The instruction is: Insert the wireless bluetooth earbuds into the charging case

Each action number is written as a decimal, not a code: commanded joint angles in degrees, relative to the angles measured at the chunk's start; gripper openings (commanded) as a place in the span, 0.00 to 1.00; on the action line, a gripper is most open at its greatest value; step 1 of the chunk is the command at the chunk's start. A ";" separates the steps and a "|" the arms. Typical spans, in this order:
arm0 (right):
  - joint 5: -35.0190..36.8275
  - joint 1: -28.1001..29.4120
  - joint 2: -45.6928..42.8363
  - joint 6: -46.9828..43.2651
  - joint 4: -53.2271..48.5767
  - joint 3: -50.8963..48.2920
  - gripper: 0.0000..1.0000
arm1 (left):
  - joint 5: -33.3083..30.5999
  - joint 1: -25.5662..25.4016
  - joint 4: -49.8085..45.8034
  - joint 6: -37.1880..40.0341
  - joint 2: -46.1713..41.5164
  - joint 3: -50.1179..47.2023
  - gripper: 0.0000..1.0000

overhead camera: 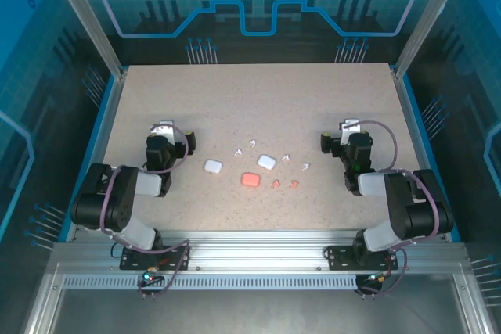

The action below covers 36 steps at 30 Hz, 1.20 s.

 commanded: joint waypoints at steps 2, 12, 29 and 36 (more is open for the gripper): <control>-0.71 -0.14 0.46 -0.45 0.36 1.34 1.00 | 1.51 0.24 -0.03 0.98 -0.74 1.25 0.99; -0.73 -0.21 0.46 -0.44 0.34 1.37 1.00 | 1.52 0.22 -0.15 0.97 -0.74 1.23 0.99; -3.39 -0.78 -15.36 -1.80 -37.12 14.65 1.00 | -5.10 -0.03 -15.21 -4.56 -23.75 -0.57 0.99; -8.29 6.22 -15.80 -4.69 -68.51 34.61 1.00 | 1.29 0.05 -53.12 -23.25 -30.72 18.44 0.99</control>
